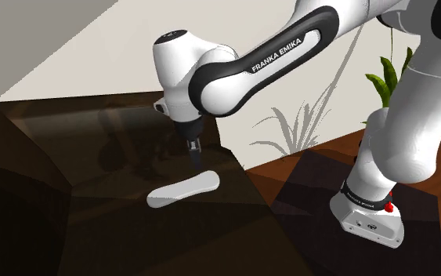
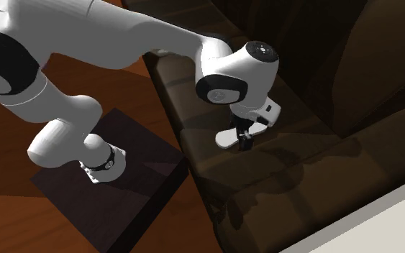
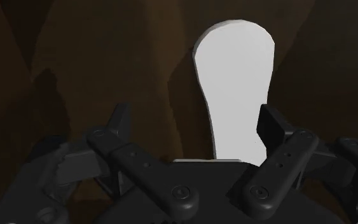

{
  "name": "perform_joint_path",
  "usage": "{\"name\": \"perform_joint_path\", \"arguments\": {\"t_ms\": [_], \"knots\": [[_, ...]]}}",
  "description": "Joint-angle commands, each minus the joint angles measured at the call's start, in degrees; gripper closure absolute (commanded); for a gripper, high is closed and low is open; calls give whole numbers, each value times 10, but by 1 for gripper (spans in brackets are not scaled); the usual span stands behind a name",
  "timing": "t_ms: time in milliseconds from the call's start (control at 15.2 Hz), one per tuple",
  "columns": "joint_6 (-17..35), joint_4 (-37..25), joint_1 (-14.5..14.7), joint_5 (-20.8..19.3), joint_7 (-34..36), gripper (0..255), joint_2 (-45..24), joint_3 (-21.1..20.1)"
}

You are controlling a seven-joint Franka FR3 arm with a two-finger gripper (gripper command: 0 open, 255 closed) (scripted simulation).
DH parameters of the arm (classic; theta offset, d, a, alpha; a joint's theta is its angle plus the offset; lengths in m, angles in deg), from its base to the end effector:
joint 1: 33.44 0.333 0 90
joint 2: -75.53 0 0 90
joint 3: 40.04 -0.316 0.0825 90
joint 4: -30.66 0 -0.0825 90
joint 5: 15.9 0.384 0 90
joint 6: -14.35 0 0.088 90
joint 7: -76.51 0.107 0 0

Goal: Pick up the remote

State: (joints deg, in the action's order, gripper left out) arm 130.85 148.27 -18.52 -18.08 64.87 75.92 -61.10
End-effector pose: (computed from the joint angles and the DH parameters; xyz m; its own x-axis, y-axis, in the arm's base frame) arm 0.4432 0.3194 0.4390 0.6614 0.7498 -0.0204 0.7500 -0.6606 0.0328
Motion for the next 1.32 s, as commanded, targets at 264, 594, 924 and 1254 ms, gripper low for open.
{"name": "perform_joint_path", "arguments": {"t_ms": [264, 594, 924, 1254], "knots": [[27, -54, 35, -30, -5, 0, -79, -31], [62, -33, 36, -39, 2, 0, -95, -29], [80, -23, 37, -45, 7, 255, -104, -28], [80, -24, 37, -45, 7, 255, -104, -28]]}}
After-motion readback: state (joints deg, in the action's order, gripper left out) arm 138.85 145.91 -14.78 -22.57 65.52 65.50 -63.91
